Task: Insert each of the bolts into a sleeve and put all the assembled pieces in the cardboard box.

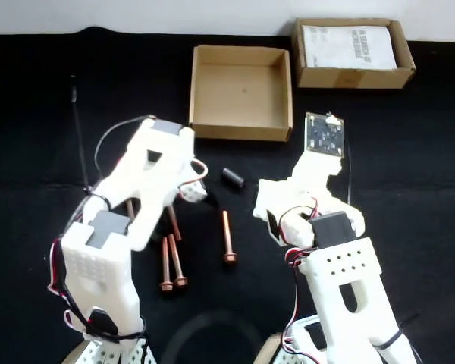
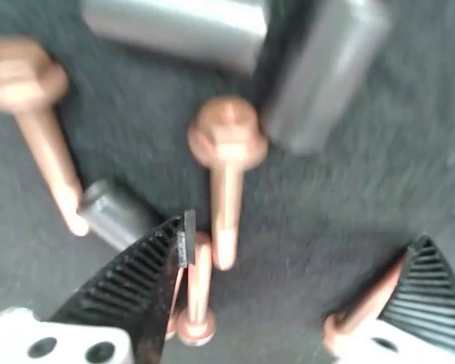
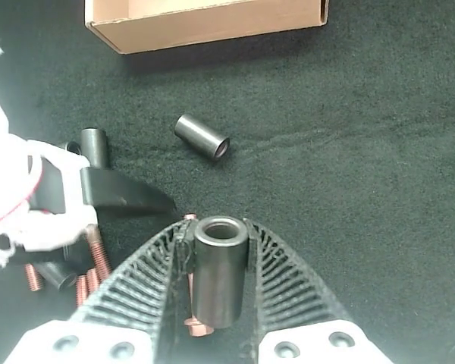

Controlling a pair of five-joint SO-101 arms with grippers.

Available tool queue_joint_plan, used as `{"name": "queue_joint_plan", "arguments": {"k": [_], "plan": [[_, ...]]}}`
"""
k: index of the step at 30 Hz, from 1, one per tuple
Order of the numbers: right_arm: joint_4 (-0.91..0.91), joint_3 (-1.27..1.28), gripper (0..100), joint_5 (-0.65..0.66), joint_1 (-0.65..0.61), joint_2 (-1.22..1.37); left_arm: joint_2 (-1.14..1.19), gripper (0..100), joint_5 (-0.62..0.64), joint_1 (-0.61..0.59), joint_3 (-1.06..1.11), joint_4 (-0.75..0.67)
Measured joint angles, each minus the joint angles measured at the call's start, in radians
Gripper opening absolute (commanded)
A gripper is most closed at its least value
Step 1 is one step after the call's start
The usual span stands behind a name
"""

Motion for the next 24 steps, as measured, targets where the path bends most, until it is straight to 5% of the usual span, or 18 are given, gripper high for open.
{"name": "queue_joint_plan", "arguments": {"k": [13,21,24], "plan": [[-0.015,0.0,0.6,0.002,0.0,0.0,0.031,40,-0.003,-0.052,0.0,-0.08],[-0.021,0.002,0.6,0.003,0.051,0.0,0.095,2,-0.003,-0.046,-0.072,-0.098],[-0.021,0.002,0.6,0.003,0.064,0.0,0.098,3,-0.002,-0.04,-0.08,-0.11]]}}
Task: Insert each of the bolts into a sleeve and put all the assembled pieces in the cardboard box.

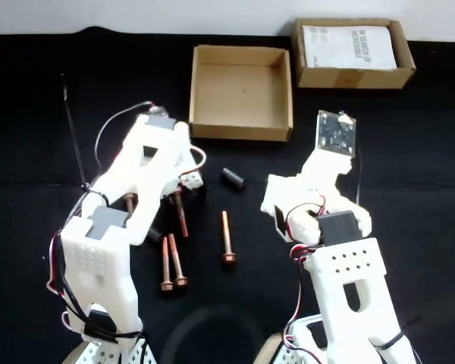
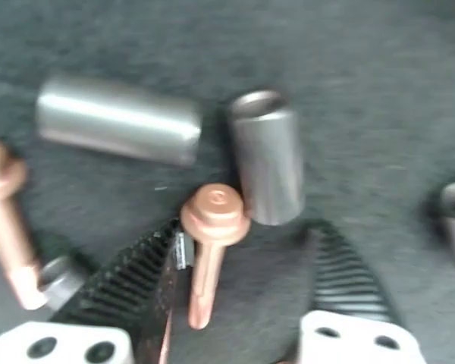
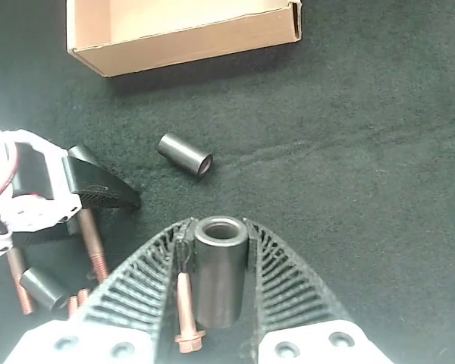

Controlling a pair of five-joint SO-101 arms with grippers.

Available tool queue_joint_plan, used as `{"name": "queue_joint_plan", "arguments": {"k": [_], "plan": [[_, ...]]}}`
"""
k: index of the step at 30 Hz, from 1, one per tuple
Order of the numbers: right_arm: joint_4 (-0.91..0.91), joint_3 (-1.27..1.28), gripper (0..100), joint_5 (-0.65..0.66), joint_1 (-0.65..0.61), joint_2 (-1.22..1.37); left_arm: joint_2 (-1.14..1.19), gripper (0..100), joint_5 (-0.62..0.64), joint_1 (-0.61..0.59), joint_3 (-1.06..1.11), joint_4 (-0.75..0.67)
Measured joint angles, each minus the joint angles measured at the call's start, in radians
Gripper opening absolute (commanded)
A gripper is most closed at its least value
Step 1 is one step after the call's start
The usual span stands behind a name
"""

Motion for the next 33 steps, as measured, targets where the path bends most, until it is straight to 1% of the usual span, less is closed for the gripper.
{"name": "queue_joint_plan", "arguments": {"k": [4,17,22,27,30,33], "plan": [[0.0,0.0,0.6,0.0,0.018,0.0,0.0,1,0.0,0.0,-0.002,-0.005],[0.0,0.0,0.6,0.0,0.032,0.0,0.006,1,0.002,-0.002,-0.006,0.003],[-0.06,0.0,0.6,0.0,0.032,-0.012,0.012,1,-0.006,-0.006,-0.06,0.103],[-0.164,0.0,0.6,0.0,0.032,-0.114,0.014,1,-0.095,-0.011,-0.152,0.226],[-0.176,0.0,0.6,0.028,0.032,-0.181,-0.026,1,-0.107,-0.011,-0.161,0.249],[-0.176,0.026,0.6,0.081,0.032,-0.258,-0.129,1,-0.109,-0.011,-0.161,0.253]]}}
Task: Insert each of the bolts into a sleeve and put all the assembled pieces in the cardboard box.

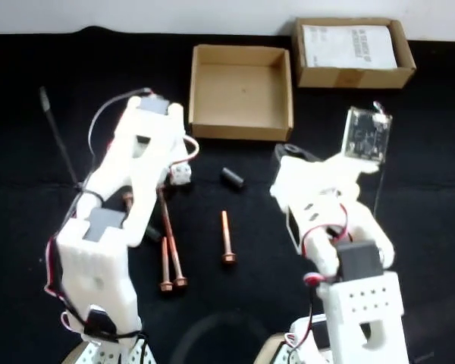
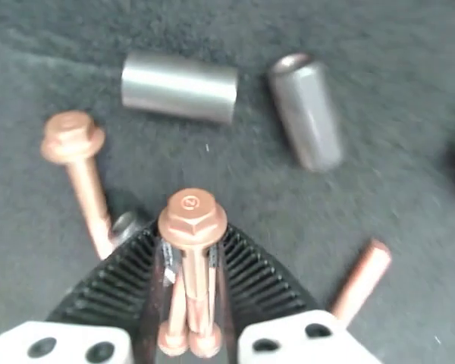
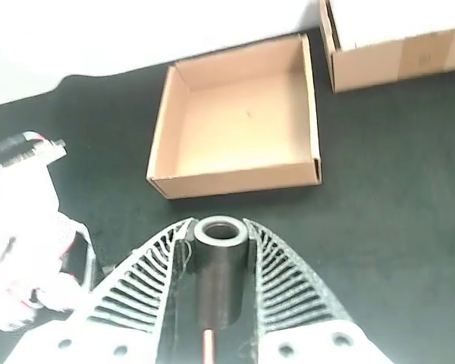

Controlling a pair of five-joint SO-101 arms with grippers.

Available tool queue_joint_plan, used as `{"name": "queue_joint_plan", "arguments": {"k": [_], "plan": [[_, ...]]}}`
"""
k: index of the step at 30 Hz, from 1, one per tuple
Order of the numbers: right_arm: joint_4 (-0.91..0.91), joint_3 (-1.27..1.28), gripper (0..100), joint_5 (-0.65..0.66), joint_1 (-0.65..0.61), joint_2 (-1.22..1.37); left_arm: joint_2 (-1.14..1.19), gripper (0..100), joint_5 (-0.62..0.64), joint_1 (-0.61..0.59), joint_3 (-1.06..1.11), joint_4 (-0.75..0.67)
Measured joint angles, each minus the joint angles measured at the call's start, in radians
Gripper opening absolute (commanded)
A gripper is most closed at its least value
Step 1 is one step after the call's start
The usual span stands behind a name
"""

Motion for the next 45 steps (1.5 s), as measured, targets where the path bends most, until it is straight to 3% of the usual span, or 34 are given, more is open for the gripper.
{"name": "queue_joint_plan", "arguments": {"k": [5,12,21,27,39,45], "plan": [[0.044,0.097,0.6,0.13,-0.002,-0.16,-0.209,1,-0.04,0.0,0.0,0.002],[0.055,0.336,0.6,0.201,-0.002,-0.454,-0.483,1,-0.11,0.0,0.0,0.006],[-0.155,0.706,0.6,0.209,-0.002,-0.758,-0.767,1,-0.184,0.097,0.164,-0.037],[-0.319,0.832,0.6,0.209,-0.043,-0.764,-1.053,1,-0.184,0.155,0.514,-0.304],[-0.391,0.858,0.6,0.209,-0.152,-0.764,-1.573,1,-0.184,0.199,1.336,-1.22],[-0.391,0.858,0.6,0.209,-0.153,-0.764,-1.608,1,-0.184,0.275,1.372,-1.295]]}}
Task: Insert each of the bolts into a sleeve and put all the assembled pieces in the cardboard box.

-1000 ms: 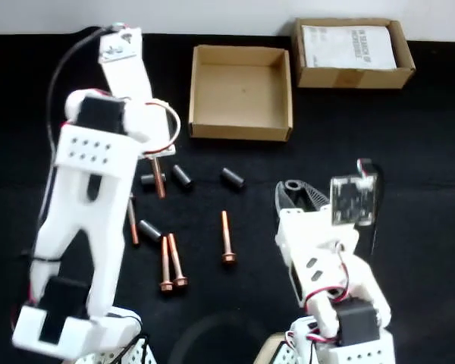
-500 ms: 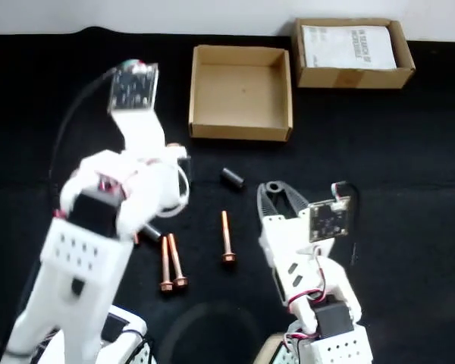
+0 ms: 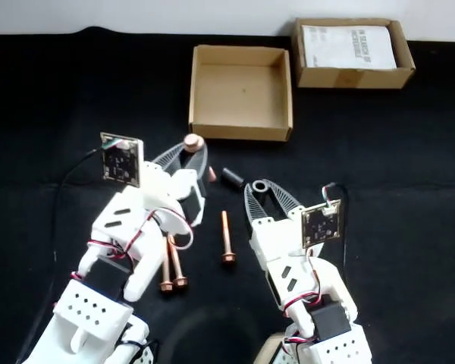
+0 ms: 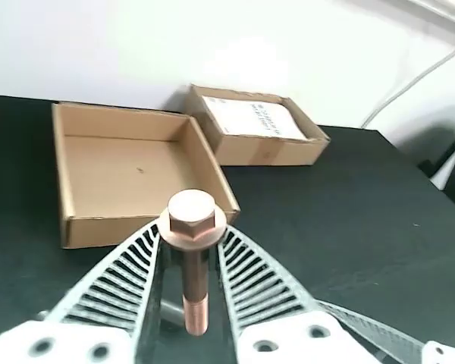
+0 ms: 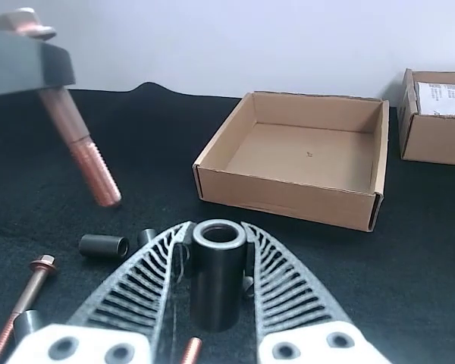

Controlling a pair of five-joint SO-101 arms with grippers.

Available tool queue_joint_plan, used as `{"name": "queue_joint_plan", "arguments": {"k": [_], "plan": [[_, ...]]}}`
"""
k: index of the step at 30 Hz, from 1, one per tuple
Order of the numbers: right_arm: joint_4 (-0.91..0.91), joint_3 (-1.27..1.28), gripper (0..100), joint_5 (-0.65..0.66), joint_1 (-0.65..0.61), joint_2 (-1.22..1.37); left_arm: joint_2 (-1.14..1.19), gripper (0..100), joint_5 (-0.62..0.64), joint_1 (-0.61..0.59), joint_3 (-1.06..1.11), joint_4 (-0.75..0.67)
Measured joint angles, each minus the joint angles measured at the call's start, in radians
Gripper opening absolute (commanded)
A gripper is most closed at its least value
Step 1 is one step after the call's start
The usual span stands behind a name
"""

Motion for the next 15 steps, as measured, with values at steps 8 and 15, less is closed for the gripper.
{"name": "queue_joint_plan", "arguments": {"k": [8,15], "plan": [[0.0,0.0,0.6,0.0,-0.012,0.0,-0.002,1,-0.006,0.101,-0.003,-0.051],[0.0,0.0,0.6,0.0,-0.06,0.0,-0.002,1,-0.144,0.221,-0.057,-0.055]]}}
